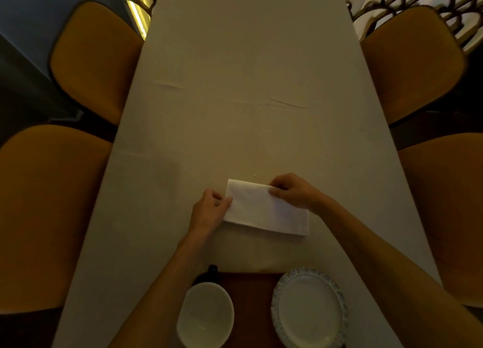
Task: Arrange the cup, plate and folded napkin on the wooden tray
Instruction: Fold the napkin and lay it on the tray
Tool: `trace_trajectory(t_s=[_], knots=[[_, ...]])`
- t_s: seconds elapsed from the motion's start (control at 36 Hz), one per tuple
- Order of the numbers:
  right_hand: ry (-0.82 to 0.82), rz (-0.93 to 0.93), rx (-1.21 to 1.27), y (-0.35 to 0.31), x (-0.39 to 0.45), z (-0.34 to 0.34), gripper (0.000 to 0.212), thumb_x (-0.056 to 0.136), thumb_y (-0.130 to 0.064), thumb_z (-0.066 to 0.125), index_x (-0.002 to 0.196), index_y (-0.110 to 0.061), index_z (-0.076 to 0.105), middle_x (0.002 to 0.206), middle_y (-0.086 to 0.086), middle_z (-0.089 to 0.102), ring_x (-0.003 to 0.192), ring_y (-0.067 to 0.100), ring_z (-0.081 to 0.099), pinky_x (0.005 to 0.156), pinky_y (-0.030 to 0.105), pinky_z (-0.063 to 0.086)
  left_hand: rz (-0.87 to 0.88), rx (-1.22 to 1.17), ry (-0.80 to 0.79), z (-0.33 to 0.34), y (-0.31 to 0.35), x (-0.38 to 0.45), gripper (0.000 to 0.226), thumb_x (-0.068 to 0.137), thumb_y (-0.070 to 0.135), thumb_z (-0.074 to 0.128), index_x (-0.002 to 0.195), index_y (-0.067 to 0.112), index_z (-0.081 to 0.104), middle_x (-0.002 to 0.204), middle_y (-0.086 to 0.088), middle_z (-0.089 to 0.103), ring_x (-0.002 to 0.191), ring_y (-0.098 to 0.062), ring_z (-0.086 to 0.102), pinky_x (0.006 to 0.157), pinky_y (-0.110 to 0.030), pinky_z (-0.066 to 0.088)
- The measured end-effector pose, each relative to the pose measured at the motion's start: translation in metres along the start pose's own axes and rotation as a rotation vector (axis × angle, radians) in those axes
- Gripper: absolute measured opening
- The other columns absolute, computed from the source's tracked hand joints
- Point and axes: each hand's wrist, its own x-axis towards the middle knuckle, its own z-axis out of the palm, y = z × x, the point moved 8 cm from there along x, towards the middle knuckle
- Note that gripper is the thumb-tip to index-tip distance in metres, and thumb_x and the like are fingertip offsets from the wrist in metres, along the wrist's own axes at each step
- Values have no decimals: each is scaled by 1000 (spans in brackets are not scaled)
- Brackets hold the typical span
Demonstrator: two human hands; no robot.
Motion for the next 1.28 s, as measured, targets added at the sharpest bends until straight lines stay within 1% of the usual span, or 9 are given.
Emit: trace_trajectory(t_s=[0.17,0.28,0.42,0.58,0.72,0.89,0.97,1.11,1.28], knots=[[54,22,336,15,-15,-4,20,95,-26,57,103,-11,69,101,11,67,91,23,62,87,40,53,7,-126,22,1,3,-8,37,85,47,61,104,22,40,88,-6,62,83,-28,64,72,-37,54],[83,9,523,19,-24,-3,19,95,-27,57,102,-13,68,97,7,67,93,24,65,87,41,54,28,-258,-113,18,13,-16,44,77,57,63,104,38,34,99,-7,66,85,-29,68,80,-51,58],[136,1,751,20,-35,-1,23,94,-27,60,101,-6,66,91,8,67,85,22,65,78,38,55,166,-516,-253,40,50,-35,55,82,13,72,122,24,36,111,12,54,102,-12,60,83,-37,59],[128,-17,775,19,-48,-2,17,90,-23,66,101,-11,61,93,6,69,88,22,67,73,35,55,44,-708,-212,44,46,-44,38,77,-6,70,110,8,60,109,-13,67,98,-26,64,77,-39,57],[256,-24,659,22,-61,-13,24,81,-18,75,101,-16,61,96,10,72,93,29,69,76,41,58,110,-525,-89,31,51,-48,32,75,-1,73,98,20,66,99,-6,68,91,-22,66,78,-41,58],[283,-58,574,8,-76,-19,44,82,-15,75,120,-33,62,99,5,72,91,16,70,77,35,62,333,-217,-13,11,76,-64,34,79,0,67,106,20,69,107,2,65,97,-15,61,73,-18,49],[338,-31,538,7,-83,-23,33,78,-11,78,109,-22,72,97,5,75,90,12,71,82,33,61,445,-42,34,5,89,-71,35,81,0,64,112,15,69,112,-7,65,102,-20,59,86,-26,48],[459,-58,412,-1,-96,-35,21,76,-13,79,97,-16,77,89,-3,74,74,-11,65,70,2,47,476,116,92,-4,98,-78,35,86,8,63,121,13,64,116,-15,66,105,-26,59,85,-24,42],[483,-78,324,-11,-112,-42,12,79,-22,78,90,-20,76,82,-7,71,77,5,65,66,10,44,458,158,46,-10,105,-90,23,93,9,52,111,4,65,97,-12,47,91,-27,51,74,-21,38]])
